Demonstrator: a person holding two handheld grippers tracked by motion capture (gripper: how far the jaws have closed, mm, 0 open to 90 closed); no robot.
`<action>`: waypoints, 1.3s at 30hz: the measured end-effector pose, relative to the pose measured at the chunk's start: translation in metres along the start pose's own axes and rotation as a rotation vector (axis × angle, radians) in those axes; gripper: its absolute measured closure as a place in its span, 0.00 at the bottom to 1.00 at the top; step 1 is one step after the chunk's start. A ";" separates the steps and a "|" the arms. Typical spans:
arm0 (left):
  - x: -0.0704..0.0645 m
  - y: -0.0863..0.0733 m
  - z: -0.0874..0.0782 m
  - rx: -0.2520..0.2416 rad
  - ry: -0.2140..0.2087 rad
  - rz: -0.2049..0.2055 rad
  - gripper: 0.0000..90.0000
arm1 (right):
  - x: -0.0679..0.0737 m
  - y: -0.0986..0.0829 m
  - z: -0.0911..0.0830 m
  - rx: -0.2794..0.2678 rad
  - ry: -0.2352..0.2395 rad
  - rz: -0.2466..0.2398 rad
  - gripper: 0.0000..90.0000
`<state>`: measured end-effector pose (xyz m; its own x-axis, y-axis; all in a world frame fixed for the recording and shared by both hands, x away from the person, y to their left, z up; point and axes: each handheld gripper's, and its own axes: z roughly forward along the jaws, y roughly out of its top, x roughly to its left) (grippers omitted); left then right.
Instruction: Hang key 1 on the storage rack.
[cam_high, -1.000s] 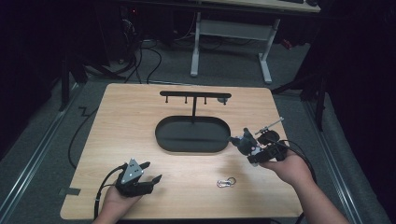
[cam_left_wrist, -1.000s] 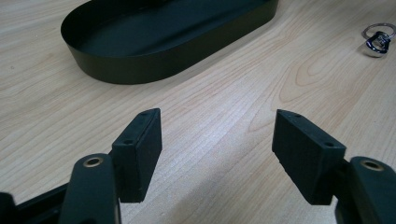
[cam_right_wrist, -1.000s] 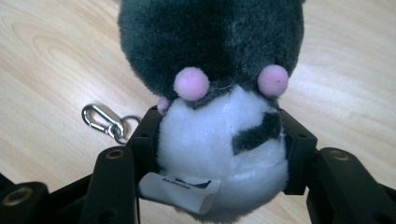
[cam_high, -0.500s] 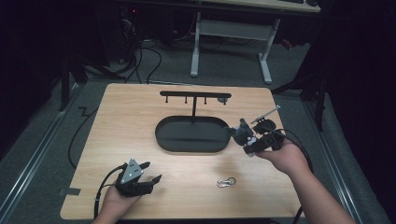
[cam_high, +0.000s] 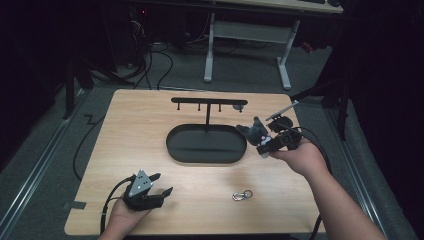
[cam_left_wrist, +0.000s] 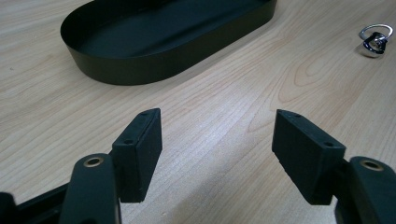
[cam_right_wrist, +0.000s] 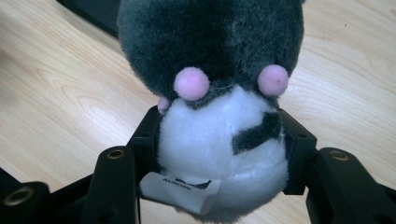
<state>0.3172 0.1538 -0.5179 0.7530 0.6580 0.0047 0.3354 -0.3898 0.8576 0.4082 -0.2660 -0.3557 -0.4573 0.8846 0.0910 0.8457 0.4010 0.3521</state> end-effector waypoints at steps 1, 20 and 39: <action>0.000 0.000 0.000 -0.001 0.000 0.000 0.38 | 0.000 0.002 -0.001 -0.002 0.001 0.002 0.52; 0.001 0.000 0.000 -0.002 -0.009 0.002 0.38 | 0.001 0.034 -0.013 -0.049 -0.016 0.025 0.52; 0.000 0.000 0.001 0.003 -0.021 0.010 0.39 | 0.007 0.051 -0.016 -0.080 -0.039 0.025 0.52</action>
<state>0.3176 0.1530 -0.5179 0.7682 0.6401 0.0022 0.3293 -0.3981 0.8562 0.4438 -0.2435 -0.3226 -0.4237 0.9034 0.0654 0.8315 0.3593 0.4237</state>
